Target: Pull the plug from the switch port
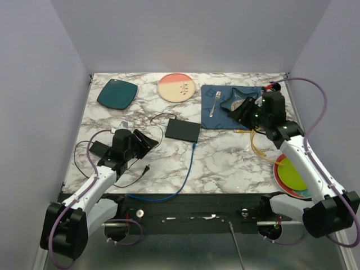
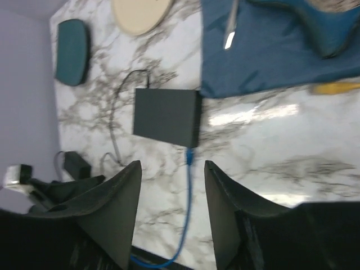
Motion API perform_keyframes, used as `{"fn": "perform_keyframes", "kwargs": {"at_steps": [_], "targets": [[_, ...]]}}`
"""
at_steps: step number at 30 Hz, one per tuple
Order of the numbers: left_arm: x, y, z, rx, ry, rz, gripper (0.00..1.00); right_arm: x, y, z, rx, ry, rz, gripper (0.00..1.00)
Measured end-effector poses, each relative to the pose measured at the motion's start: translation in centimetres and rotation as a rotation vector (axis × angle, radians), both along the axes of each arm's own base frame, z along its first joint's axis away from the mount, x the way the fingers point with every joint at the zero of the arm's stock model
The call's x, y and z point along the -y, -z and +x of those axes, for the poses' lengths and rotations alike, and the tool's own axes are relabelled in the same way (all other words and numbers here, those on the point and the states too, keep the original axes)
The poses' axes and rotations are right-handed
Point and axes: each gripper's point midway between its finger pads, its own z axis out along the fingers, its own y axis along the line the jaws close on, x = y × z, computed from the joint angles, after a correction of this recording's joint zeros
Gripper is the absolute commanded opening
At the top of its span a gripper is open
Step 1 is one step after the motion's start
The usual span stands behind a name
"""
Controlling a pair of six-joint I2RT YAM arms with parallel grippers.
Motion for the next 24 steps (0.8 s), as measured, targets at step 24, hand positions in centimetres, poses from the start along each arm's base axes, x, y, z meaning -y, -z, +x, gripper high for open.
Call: {"fn": "perform_keyframes", "kwargs": {"at_steps": [24], "targets": [[9.9, 3.6, -0.3, 0.012, 0.259, -0.050, 0.53, -14.3, 14.8, 7.2, -0.282, -0.368, 0.032, 0.01]]}}
